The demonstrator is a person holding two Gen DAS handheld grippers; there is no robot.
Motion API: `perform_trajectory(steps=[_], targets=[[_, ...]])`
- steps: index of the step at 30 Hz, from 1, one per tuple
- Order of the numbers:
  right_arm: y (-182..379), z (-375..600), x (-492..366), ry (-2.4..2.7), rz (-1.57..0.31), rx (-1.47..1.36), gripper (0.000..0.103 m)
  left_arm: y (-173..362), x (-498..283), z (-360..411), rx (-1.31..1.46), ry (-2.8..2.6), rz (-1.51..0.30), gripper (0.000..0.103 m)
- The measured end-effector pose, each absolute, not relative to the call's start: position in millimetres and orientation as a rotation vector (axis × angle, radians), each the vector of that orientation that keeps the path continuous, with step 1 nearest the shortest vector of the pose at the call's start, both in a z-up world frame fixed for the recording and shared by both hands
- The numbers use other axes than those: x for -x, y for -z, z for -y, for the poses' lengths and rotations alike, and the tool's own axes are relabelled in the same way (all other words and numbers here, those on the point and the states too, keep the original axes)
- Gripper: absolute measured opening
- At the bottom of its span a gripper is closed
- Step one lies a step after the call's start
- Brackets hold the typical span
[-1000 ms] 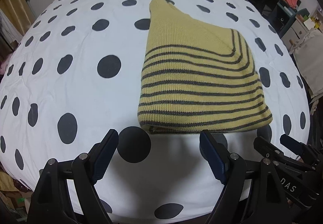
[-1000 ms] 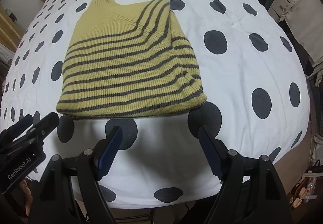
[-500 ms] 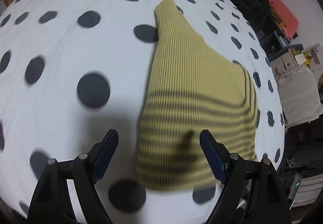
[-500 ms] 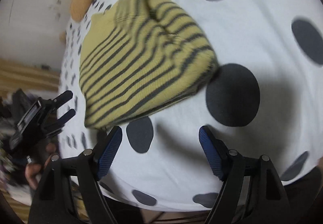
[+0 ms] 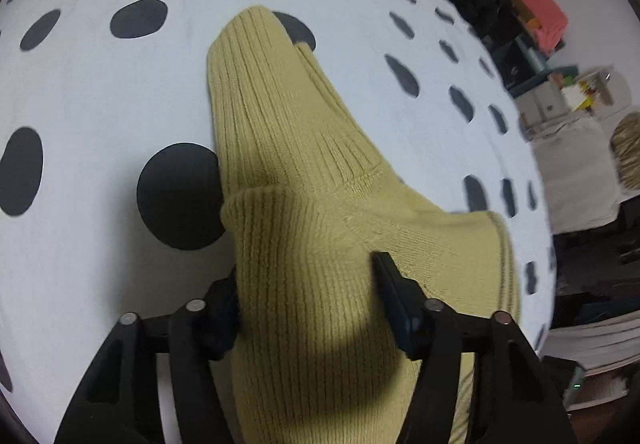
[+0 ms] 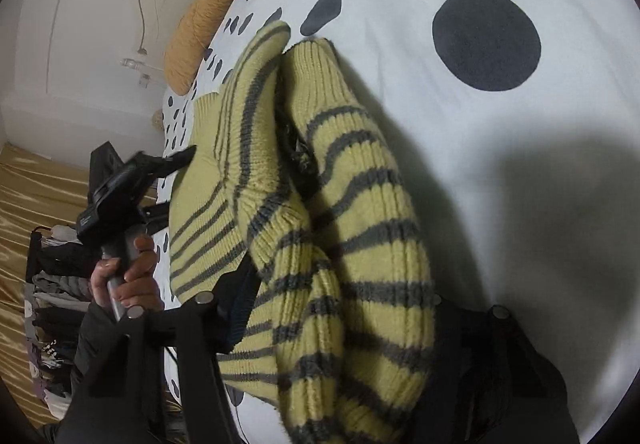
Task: Fold large clothes
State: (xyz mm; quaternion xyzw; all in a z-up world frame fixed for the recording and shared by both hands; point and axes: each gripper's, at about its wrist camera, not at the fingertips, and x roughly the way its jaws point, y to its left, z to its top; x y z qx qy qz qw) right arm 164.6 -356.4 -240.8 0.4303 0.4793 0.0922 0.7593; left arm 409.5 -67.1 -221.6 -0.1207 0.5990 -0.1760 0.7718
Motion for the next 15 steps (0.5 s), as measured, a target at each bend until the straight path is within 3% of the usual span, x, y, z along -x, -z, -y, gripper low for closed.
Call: perform_trajectory(steps=[4, 15], targets=[[233, 353, -163, -0.173, -1.05, -0.919, 0.053, 216, -405, 68, 0.238, 0.3, -1.25, 0.031], [215, 356, -151, -0.21, -0.998, -1.039, 0.048, 173, -390, 43, 0.334, 0.315, -1.138, 0.02]])
